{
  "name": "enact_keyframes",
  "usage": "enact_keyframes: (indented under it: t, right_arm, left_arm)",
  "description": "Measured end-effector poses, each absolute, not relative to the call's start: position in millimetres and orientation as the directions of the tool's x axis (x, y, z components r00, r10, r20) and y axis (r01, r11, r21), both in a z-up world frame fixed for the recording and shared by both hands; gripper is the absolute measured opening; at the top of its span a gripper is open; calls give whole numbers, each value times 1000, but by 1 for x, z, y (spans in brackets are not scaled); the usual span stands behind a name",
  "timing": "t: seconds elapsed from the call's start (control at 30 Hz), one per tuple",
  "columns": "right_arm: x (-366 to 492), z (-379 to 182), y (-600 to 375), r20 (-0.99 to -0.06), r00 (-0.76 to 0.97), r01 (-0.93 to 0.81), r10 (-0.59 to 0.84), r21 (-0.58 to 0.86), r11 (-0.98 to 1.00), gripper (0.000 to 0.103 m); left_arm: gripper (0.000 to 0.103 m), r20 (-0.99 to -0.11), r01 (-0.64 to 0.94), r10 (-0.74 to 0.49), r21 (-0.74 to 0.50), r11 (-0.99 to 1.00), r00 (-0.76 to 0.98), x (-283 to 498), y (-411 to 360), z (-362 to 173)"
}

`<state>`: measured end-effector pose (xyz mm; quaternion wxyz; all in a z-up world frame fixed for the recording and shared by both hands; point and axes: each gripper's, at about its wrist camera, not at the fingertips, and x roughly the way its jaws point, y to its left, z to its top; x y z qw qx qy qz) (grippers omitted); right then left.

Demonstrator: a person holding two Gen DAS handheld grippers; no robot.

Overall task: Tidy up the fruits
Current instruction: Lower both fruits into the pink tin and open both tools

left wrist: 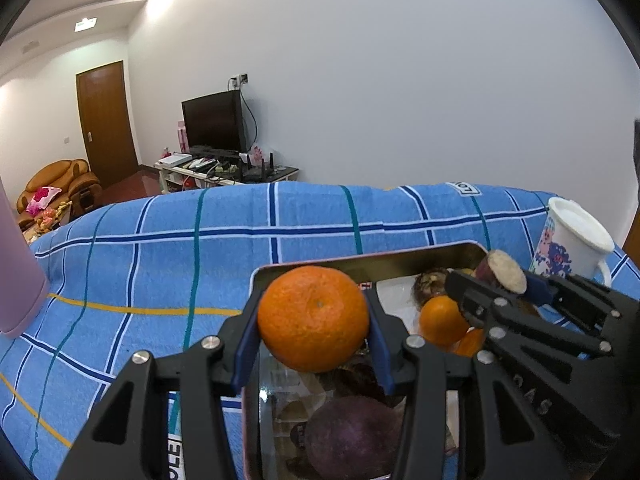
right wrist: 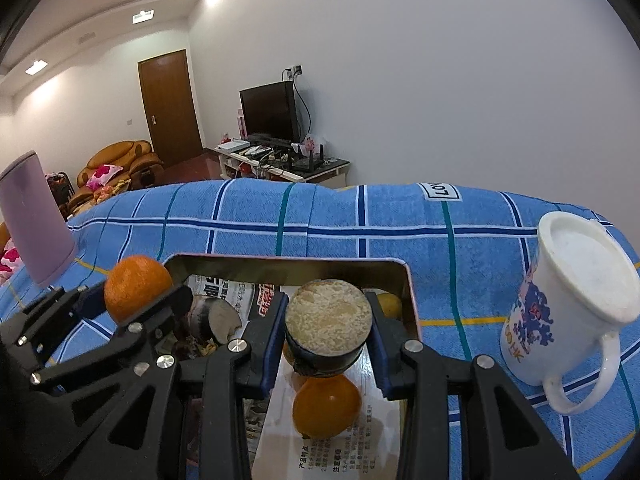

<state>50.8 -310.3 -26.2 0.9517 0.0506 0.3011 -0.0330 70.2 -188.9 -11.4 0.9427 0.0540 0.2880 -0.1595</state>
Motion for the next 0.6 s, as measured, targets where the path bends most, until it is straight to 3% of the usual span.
enact_keyframes:
  t: [0.4,0.6]
  right_arm:
    - [47,-7,-322,-524,851,88,-5,135,987,40]
    - [57,-9,-327,-547,836,74,42,189,979,40]
  left_arm:
    - [49,-574,341,-300,-38,939,762,83,-185,-7]
    - [49,-606,353,-332,-89,931,723,98,-189,-9]
